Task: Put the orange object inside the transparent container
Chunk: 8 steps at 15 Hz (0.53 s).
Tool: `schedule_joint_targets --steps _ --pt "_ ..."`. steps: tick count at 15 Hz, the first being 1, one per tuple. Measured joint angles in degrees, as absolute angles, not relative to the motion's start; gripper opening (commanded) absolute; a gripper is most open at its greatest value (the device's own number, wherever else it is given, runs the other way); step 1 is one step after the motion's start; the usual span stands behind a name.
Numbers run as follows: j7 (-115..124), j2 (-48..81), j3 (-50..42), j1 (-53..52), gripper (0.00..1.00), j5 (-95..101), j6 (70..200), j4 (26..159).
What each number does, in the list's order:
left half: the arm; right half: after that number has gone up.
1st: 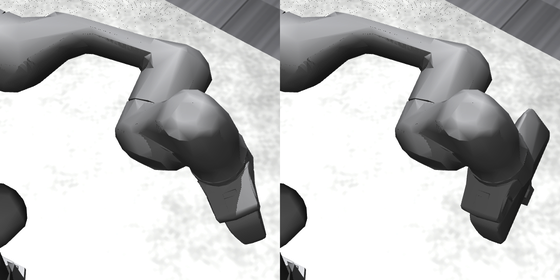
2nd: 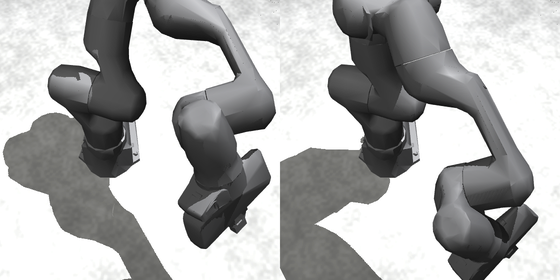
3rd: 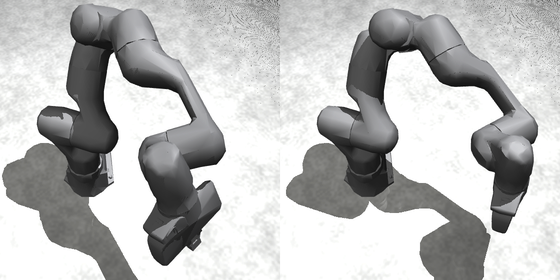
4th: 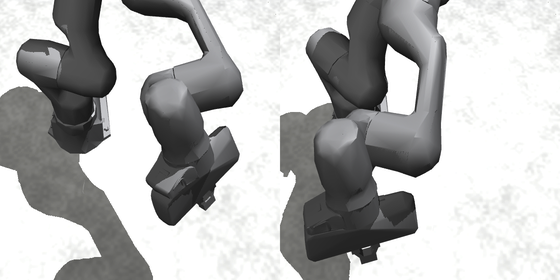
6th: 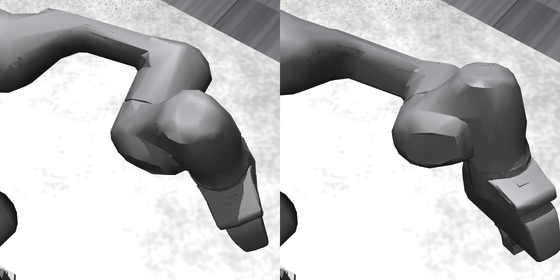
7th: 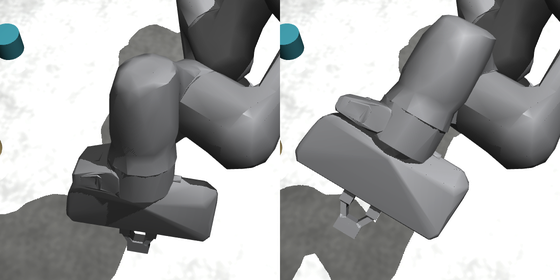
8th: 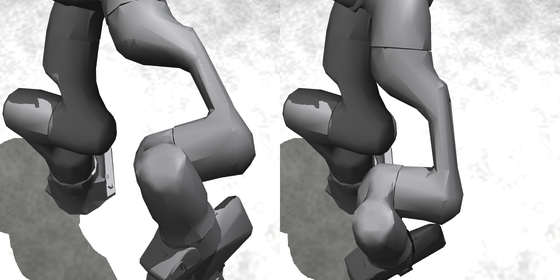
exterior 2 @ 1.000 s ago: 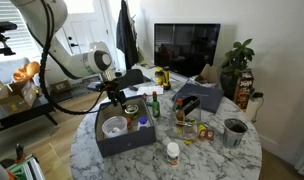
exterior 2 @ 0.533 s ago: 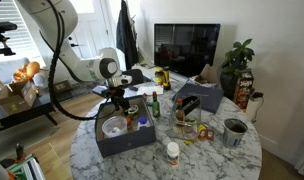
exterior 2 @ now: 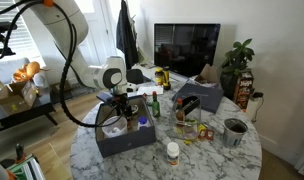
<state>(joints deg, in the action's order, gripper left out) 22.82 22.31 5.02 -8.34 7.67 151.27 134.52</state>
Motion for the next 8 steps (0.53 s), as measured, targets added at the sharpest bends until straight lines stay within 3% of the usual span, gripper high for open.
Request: schedule_joint_targets --steps 7,8 --pt "22.25 27.08 1.82 -11.58 1.00 8.12 151.60 131.06" --pt "22.14 27.74 1.44 -11.80 0.96 8.12 151.62 130.26"
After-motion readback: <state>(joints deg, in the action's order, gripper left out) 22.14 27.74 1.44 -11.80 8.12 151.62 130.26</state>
